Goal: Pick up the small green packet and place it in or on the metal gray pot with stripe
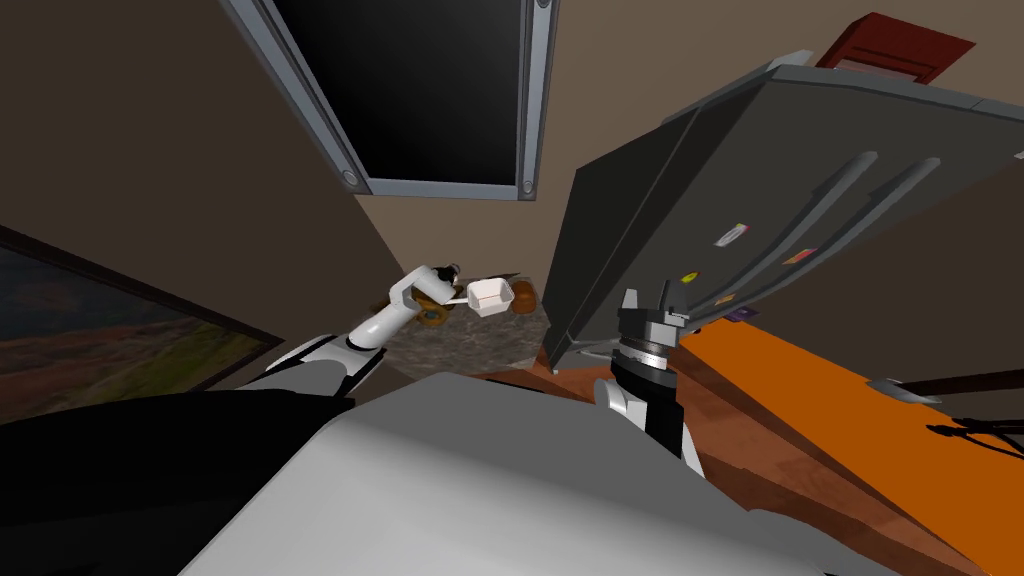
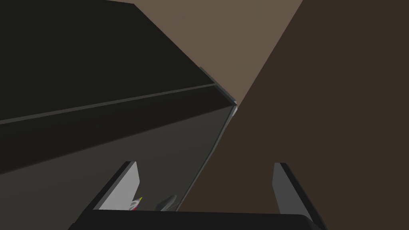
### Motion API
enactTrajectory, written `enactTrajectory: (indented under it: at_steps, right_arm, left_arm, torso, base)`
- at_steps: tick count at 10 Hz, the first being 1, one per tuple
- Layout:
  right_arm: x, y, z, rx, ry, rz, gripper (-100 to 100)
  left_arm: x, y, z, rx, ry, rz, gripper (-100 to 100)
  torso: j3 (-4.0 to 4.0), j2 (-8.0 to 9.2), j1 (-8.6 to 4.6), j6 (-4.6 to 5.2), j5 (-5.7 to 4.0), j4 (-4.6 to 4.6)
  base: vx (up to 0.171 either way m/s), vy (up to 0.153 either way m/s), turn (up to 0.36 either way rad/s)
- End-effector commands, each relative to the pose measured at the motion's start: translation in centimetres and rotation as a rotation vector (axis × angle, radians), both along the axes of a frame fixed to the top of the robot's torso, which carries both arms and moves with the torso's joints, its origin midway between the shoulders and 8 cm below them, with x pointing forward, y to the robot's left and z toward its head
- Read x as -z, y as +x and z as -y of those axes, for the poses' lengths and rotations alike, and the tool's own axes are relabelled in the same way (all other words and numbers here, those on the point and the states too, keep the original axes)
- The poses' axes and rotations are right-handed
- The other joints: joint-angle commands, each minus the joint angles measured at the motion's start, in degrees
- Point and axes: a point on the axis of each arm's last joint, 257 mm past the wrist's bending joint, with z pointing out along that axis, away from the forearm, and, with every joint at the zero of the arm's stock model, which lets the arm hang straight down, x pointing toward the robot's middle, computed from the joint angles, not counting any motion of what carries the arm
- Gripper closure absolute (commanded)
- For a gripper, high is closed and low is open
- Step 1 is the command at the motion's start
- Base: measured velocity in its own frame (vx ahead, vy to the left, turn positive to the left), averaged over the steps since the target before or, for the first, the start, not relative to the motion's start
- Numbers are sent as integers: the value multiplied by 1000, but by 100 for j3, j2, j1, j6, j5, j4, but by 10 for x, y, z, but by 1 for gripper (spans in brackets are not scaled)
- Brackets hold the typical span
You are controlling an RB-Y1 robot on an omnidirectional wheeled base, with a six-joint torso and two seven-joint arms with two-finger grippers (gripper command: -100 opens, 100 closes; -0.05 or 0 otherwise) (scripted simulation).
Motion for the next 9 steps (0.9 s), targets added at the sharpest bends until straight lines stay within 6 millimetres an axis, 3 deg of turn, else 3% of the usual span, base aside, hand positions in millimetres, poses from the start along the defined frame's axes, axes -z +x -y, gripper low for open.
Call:
enactTrajectory:
  at_steps: [1,6,7,8,9]
  right_arm:
    - [0,0,0,0,0,0,0]
    - [0,0,0,0,0,0,0]
    - [0,0,0,0,0,0,0]
    - [0,0,0,0,0,0,0]
    - [0,0,0,0,0,0,0]
  left_arm:
    - [-2,0,19,59,29,13,100]
    - [-6,-7,66,196,93,51,100]
    - [-7,-8,73,215,100,58,100]
    - [-6,-7,67,199,93,52,100]
    - [-6,-7,69,205,95,54,-100]
  torso:
    - [0,0,0,0,0,0]
    - [2,2,5,-2,1,3]
    - [2,1,3,1,0,2]
    - [2,1,3,0,0,3]
    - [4,6,10,-5,2,3]
  base:
    - [20,-5,-64]
    - [26,-5,-48]
    - [27,-7,-42]
    - [12,-4,-11]
    - [0,0,0]
